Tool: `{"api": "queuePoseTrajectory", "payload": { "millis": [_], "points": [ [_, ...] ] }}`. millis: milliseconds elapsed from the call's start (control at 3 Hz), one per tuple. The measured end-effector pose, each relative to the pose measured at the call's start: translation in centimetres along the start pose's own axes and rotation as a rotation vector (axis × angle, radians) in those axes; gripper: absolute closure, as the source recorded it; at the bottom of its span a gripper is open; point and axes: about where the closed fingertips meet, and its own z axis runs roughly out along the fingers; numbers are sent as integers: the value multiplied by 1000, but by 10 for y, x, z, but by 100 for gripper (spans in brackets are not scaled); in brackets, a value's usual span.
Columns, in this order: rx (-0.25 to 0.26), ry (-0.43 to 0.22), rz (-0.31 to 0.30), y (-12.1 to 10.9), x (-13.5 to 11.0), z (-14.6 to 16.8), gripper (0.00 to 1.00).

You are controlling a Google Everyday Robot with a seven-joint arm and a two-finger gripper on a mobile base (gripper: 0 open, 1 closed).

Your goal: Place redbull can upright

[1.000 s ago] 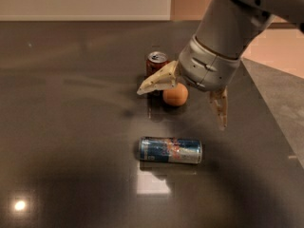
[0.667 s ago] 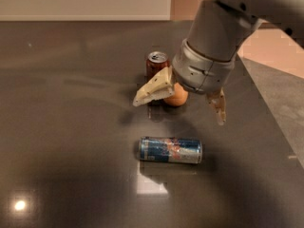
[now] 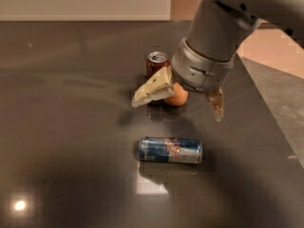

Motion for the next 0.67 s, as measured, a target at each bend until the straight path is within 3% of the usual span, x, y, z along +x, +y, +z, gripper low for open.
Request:
{"api": "queuePoseTrajectory", "payload": {
  "millis": [333,667],
  "points": [
    [-7,-33,-100,-11,2,2,0],
    [-58,-72,-312,-29,4,11,0]
  ]
}}
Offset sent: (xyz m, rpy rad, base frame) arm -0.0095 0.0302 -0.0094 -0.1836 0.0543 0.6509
